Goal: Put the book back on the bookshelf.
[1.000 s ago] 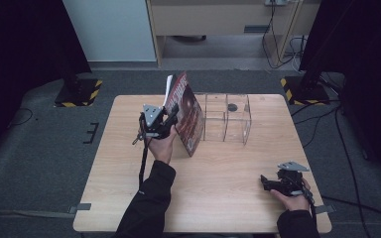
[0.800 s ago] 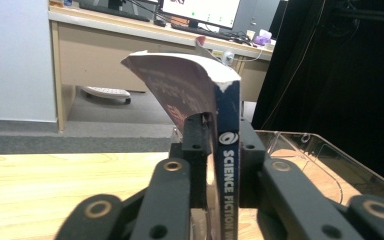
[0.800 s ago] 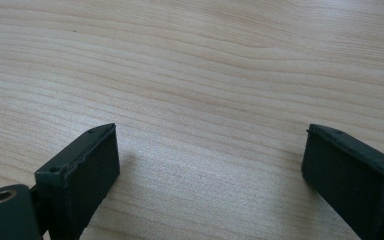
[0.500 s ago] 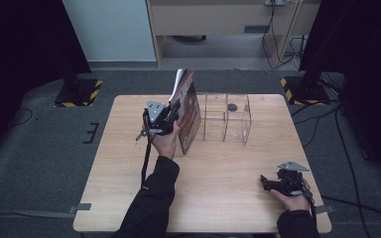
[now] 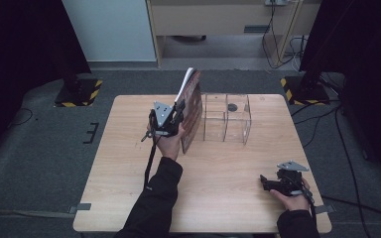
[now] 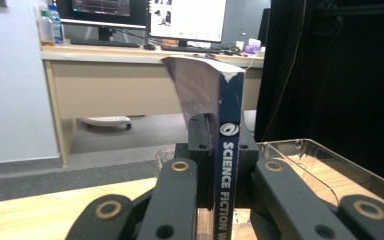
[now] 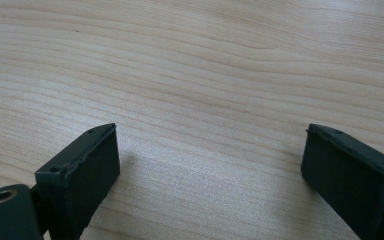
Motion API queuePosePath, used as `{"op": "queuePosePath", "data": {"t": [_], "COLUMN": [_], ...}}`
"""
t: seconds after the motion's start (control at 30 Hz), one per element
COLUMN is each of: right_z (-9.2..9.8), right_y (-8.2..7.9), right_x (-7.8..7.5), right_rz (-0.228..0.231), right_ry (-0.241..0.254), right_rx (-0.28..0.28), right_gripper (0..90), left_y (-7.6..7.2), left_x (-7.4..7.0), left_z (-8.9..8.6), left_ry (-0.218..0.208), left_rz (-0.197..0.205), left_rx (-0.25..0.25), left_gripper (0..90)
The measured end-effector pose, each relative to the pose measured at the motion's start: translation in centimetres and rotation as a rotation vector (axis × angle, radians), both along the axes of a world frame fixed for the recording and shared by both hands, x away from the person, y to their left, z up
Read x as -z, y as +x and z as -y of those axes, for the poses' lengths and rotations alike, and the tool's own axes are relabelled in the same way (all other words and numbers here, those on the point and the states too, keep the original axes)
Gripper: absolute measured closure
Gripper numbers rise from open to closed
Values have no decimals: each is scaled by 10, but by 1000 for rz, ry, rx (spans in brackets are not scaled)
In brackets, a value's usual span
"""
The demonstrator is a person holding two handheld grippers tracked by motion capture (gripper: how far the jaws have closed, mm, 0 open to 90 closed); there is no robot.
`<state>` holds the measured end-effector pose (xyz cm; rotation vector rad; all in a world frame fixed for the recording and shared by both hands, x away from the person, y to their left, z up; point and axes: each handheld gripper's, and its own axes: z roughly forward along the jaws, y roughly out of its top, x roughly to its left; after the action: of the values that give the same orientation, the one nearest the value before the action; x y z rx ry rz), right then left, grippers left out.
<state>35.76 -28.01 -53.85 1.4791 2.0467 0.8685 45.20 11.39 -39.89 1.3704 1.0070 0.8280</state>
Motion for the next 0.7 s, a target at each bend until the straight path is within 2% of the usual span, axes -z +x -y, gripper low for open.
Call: {"op": "queuePosePath", "data": {"t": [0.1, 0.37, 0.57, 0.7], "right_z": [0, 0, -1, -1], "right_y": [0, 0, -1, -1], "right_x": [0, 0, 0, 0], "right_rz": [-1, -1, -2, -3], "right_ry": [1, 1, 2, 3], "right_rx": [1, 1, 2, 2], "right_gripper": [87, 87, 87, 87], "left_y": [-1, -5, -6, -8], "left_x": [0, 2, 3, 3], "left_z": [-3, -13, -16, -16], "left_ry": [9, -8, -5, 11], "left_rz": [-2, -6, -16, -15], "left_rx": [-5, -12, -14, -15], "left_gripper": [835, 817, 811, 793]}}
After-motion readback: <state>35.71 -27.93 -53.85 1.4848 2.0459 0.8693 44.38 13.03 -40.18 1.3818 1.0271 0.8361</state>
